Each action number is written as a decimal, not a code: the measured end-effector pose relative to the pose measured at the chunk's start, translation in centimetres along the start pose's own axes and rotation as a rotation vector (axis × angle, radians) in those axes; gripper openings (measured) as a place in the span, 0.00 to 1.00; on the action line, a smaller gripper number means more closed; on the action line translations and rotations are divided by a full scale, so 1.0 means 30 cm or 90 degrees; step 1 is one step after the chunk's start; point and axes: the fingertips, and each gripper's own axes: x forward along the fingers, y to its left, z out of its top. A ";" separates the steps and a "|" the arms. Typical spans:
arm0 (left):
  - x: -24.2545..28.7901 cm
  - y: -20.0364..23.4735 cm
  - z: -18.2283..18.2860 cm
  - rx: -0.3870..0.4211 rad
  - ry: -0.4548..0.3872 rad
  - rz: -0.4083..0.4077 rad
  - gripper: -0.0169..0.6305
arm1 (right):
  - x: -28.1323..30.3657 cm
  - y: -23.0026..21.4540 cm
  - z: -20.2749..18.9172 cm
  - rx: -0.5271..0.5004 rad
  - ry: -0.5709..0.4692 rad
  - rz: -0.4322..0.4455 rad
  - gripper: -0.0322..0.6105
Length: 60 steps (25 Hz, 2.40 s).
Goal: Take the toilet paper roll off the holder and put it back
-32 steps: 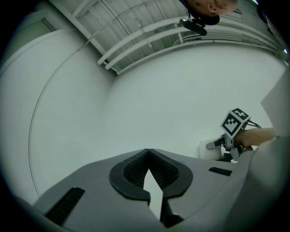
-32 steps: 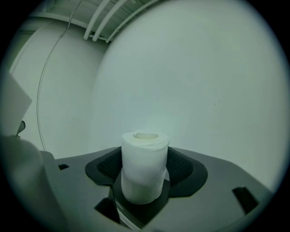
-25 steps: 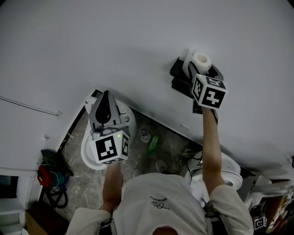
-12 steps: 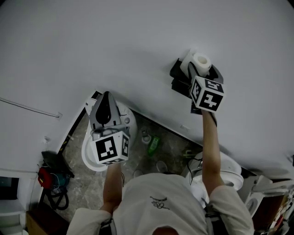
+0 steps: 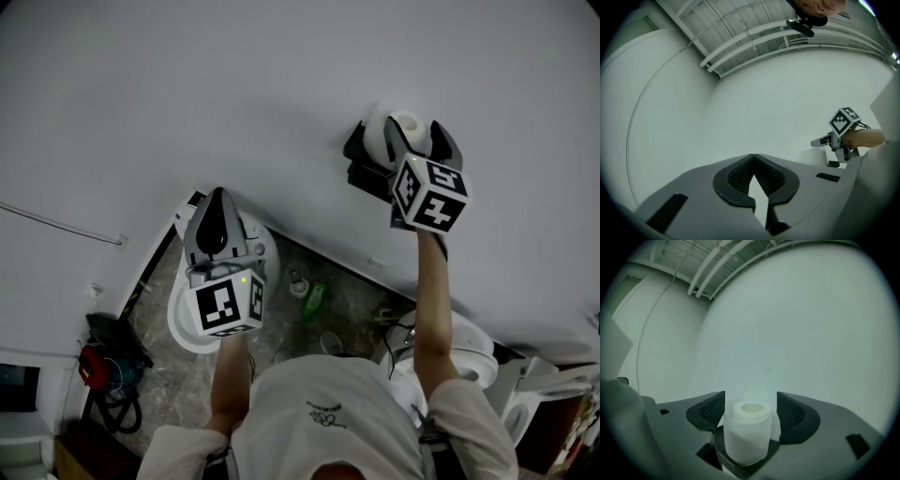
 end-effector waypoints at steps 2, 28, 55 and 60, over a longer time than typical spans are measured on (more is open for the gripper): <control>-0.006 0.002 0.013 0.001 -0.004 0.000 0.05 | -0.022 0.008 0.047 -0.005 -0.022 0.005 0.52; -0.185 0.135 0.122 0.045 -0.030 0.062 0.05 | -0.446 0.468 0.254 -0.038 -0.335 0.140 0.07; -0.256 0.147 -0.016 0.028 0.015 0.078 0.05 | -0.482 0.580 -0.119 -0.037 -0.169 0.200 0.06; -0.262 0.145 -0.012 0.030 0.016 0.078 0.05 | -0.481 0.566 -0.101 -0.038 -0.177 0.193 0.06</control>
